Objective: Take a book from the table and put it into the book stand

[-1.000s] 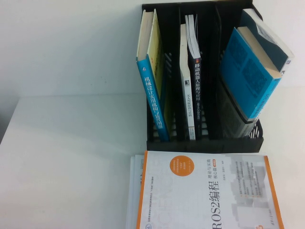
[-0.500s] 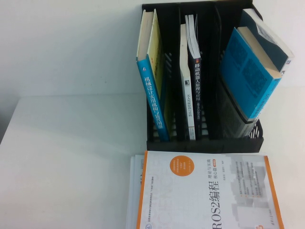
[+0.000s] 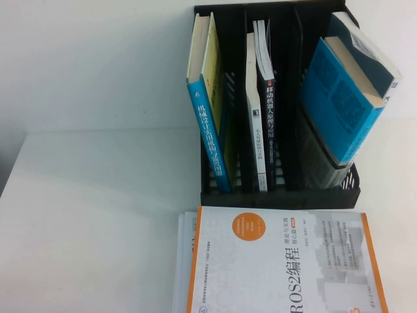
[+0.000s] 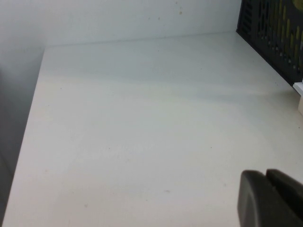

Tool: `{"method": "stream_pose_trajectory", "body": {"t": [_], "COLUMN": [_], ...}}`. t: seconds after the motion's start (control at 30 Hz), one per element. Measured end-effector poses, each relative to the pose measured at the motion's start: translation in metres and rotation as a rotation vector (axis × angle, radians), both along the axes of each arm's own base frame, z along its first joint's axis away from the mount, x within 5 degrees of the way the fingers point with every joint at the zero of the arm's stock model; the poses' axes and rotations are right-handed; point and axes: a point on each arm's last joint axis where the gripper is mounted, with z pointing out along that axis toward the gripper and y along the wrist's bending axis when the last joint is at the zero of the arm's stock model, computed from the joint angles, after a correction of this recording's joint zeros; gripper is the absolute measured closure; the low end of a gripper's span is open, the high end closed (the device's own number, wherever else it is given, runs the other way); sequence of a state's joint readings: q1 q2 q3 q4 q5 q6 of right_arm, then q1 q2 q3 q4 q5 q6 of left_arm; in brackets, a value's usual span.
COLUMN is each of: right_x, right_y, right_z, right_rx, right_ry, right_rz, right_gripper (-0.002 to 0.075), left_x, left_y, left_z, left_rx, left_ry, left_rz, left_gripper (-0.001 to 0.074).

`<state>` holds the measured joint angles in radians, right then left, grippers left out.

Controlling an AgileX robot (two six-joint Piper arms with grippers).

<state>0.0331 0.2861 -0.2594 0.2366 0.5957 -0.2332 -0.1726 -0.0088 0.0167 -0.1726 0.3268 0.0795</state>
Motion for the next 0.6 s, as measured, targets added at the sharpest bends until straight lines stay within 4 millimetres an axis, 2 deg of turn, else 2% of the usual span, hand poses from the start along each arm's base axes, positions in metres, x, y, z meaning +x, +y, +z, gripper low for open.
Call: {"method": "stream_pose_trajectory", "body": {"t": [0.2, 0.3, 0.47, 0.6], "right_x": [-0.003, -0.010, -0.016, -0.013], "right_y": [0.000, -0.003, -0.012, -0.014], "right_z": [-0.004, -0.016, -0.031, -0.050], "right_rx": [0.002, -0.018, -0.073, -0.045], "right_ry": [-0.020, -0.063, -0.249, -0.256], "right_rz": [-0.002, -0.018, -0.101, -0.142], "right_gripper": [0.0729, 0.0729, 0.0729, 0.0729], "left_x": [0.000, 0.000, 0.000, 0.000], "left_y": [0.000, 0.000, 0.000, 0.000], "left_z": [0.000, 0.000, 0.000, 0.000], "left_rx": [0.002, 0.002, -0.003, -0.005], "left_ry": [0.000, -0.001, -0.002, 0.000], "left_rz": [0.000, 0.000, 0.002, 0.004], "left_gripper": [0.0736, 0.0736, 0.0737, 0.0737]}}
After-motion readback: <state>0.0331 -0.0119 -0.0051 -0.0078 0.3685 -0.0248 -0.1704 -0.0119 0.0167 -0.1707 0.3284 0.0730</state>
